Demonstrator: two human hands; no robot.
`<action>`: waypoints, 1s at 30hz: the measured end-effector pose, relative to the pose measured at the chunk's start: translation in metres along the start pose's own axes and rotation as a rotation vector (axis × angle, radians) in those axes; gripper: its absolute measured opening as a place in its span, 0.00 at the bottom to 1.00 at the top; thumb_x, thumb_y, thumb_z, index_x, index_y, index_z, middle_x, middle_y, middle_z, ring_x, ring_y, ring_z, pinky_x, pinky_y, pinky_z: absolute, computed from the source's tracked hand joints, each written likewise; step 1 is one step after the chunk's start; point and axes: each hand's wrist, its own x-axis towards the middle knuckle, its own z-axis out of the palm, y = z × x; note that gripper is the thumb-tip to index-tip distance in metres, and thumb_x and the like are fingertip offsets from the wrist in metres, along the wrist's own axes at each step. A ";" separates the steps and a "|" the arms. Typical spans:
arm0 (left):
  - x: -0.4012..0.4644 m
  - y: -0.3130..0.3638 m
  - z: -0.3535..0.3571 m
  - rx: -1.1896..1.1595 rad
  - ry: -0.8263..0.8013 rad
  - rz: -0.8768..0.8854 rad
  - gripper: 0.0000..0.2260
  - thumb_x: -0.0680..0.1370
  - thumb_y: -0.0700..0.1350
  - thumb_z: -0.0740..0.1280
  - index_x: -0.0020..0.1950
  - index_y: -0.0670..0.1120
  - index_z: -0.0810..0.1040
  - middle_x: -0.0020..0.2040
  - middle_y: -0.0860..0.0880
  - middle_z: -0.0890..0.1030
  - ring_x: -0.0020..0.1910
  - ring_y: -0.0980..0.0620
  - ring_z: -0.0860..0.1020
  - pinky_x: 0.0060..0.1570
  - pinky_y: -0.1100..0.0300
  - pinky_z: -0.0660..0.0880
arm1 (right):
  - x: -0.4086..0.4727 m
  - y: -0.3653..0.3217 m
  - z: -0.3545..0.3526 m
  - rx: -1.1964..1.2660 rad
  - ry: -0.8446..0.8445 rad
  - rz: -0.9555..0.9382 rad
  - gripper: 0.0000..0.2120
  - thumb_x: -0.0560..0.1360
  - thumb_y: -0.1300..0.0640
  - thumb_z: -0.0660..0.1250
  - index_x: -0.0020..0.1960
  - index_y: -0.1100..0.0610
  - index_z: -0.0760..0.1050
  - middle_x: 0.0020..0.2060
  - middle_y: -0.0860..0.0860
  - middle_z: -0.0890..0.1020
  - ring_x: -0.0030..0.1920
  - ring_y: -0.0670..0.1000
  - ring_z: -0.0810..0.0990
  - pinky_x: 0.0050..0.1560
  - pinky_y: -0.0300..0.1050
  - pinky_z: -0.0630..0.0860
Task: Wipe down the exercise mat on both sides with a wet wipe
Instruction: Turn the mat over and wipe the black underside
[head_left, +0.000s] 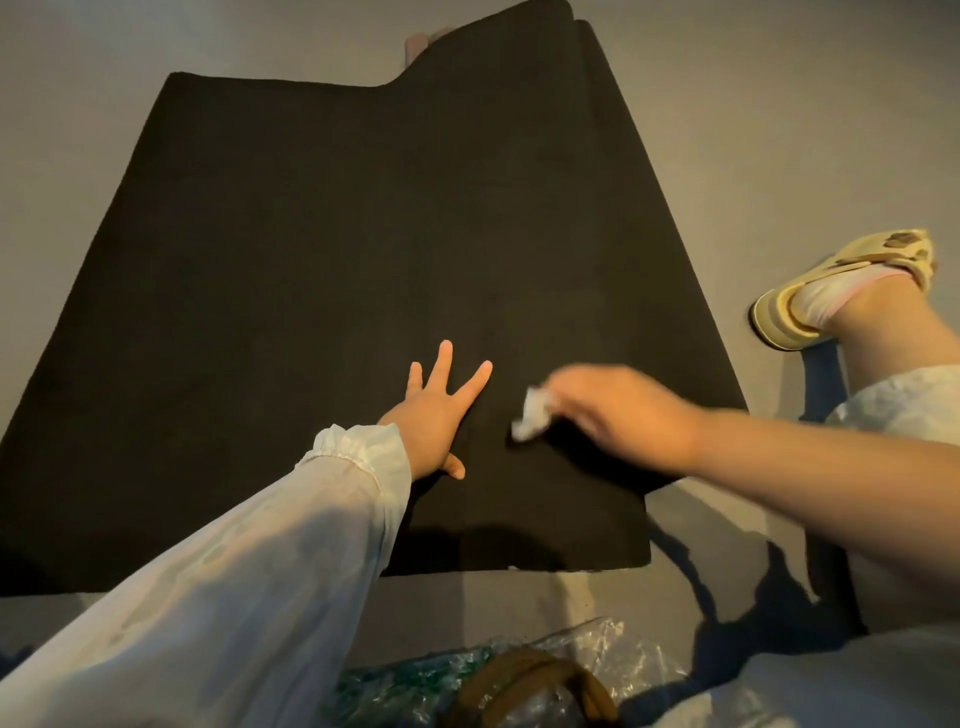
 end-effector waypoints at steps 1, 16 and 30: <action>0.000 0.000 0.000 -0.004 -0.004 0.000 0.53 0.70 0.44 0.75 0.74 0.59 0.34 0.73 0.45 0.27 0.74 0.35 0.39 0.68 0.44 0.64 | 0.016 0.013 -0.012 -0.055 0.142 0.060 0.06 0.74 0.68 0.64 0.49 0.66 0.78 0.46 0.62 0.81 0.49 0.61 0.80 0.52 0.46 0.69; 0.005 -0.002 0.000 -0.014 -0.026 0.006 0.53 0.69 0.43 0.75 0.74 0.60 0.34 0.73 0.45 0.27 0.73 0.34 0.38 0.65 0.48 0.67 | 0.091 0.102 -0.006 -0.161 0.280 0.631 0.23 0.80 0.66 0.54 0.74 0.56 0.61 0.74 0.55 0.61 0.71 0.60 0.64 0.67 0.49 0.61; -0.004 0.002 0.003 -0.005 0.040 -0.013 0.52 0.69 0.44 0.75 0.75 0.59 0.36 0.74 0.45 0.29 0.74 0.35 0.39 0.67 0.43 0.63 | -0.077 -0.008 0.072 0.236 -0.160 0.246 0.19 0.76 0.61 0.66 0.67 0.54 0.72 0.68 0.51 0.71 0.62 0.40 0.73 0.57 0.27 0.69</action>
